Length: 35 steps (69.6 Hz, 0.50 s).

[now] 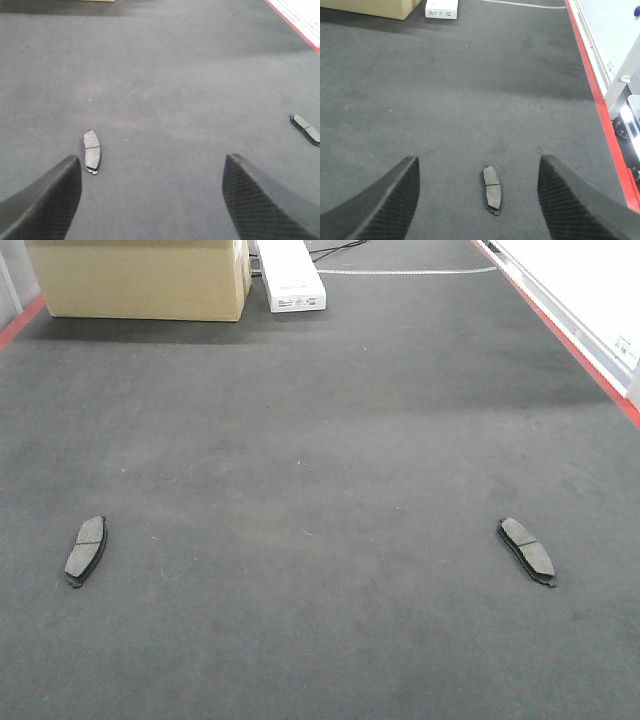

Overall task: Move and align brake pads A on conveyor
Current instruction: 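Back the base away from the conveyor with both grippers empty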

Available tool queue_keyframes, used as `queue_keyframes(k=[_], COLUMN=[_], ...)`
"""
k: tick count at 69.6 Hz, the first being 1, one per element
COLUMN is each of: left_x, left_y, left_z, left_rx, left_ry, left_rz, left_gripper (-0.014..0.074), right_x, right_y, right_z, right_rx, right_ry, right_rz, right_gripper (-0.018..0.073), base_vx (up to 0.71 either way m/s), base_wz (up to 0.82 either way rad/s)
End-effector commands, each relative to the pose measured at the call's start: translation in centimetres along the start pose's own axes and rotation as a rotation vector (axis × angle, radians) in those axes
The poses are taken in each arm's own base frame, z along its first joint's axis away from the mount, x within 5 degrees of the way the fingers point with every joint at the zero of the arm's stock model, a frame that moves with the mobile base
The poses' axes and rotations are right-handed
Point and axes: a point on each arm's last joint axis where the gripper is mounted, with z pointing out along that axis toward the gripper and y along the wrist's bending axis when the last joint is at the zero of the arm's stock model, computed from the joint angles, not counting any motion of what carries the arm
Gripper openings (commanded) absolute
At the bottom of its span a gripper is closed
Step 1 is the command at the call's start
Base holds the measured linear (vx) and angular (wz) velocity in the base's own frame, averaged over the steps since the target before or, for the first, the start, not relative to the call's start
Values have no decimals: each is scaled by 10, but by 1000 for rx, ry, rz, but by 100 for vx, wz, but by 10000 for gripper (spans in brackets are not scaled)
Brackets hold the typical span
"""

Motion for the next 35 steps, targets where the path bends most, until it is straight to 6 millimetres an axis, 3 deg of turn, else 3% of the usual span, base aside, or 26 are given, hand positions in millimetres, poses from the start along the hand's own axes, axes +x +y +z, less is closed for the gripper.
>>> queue_keyframes(k=[1, 35], left_x=[-9, -9], left_y=[-3, -3], left_z=[-5, -5], left_rx=[25, 25], left_ry=[-85, -85], left_rz=[0, 0], left_gripper=[544, 544], right_x=[-10, -10], right_y=[-1, -1], right_z=[-5, -5], right_rx=[14, 14], right_ry=[-86, -86], right_rz=[-10, -10], right_gripper=[477, 477], base_vx=[-6, -12], base_wz=[-1, -4])
